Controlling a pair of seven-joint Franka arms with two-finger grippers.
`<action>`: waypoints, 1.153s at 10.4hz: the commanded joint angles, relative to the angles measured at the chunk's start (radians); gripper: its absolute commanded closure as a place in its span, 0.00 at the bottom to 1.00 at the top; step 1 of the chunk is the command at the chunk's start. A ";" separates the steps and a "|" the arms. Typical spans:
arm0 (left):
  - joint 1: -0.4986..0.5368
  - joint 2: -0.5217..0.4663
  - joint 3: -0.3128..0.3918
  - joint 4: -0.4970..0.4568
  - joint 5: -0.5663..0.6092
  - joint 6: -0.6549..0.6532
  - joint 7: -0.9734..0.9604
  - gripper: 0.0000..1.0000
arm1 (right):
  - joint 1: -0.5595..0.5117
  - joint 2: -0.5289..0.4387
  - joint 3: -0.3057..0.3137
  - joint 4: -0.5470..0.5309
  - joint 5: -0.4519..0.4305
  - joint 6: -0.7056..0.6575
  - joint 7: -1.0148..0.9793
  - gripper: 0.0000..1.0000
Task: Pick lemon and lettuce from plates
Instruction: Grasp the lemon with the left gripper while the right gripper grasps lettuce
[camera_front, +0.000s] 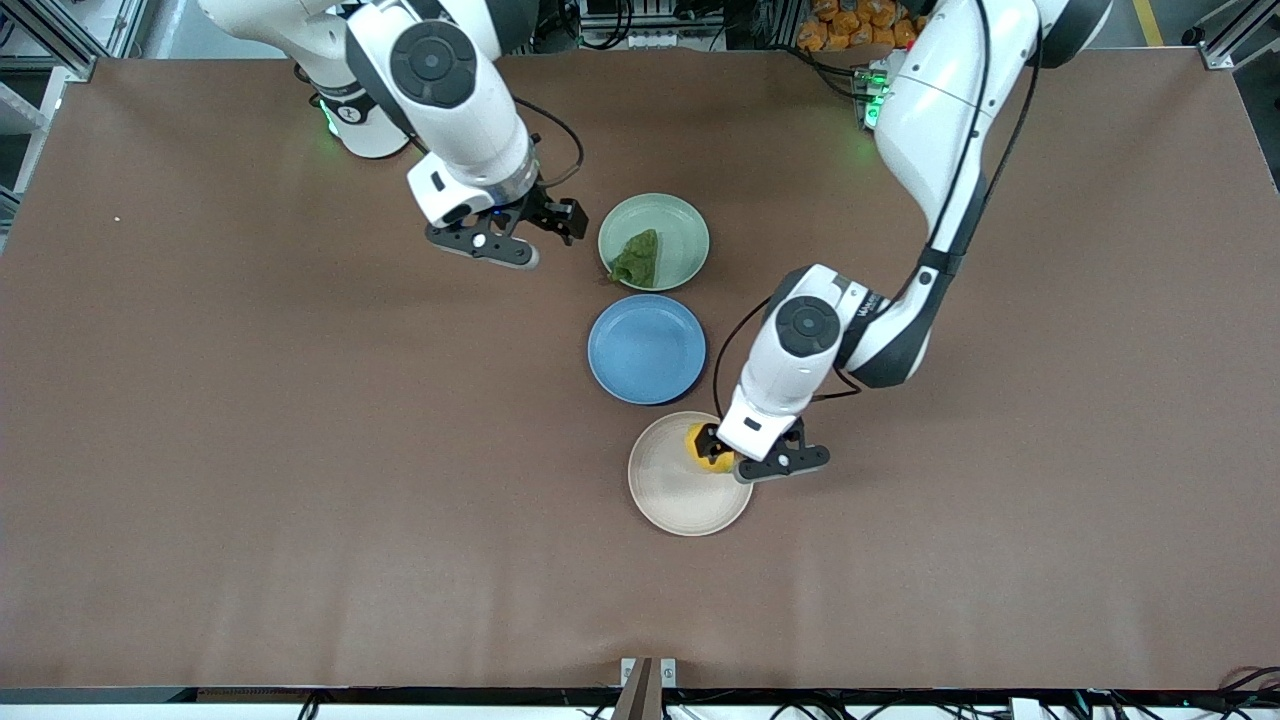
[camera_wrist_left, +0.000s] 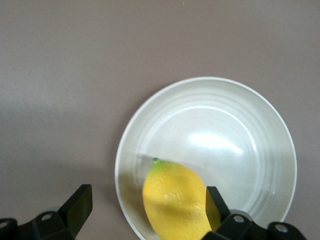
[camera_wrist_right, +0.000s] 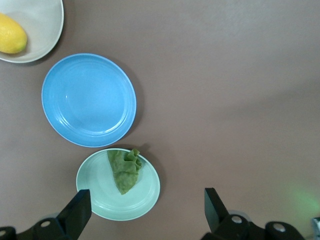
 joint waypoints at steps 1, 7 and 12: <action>-0.028 0.013 0.021 0.017 0.030 0.003 -0.107 0.00 | 0.055 0.047 -0.006 -0.012 0.010 0.064 0.073 0.00; -0.038 0.035 0.020 0.019 0.022 -0.004 -0.423 0.00 | 0.161 0.190 -0.008 -0.015 -0.001 0.215 0.184 0.00; -0.059 0.082 0.033 0.086 0.025 -0.004 -0.517 0.00 | 0.214 0.230 -0.008 -0.144 -0.004 0.425 0.225 0.00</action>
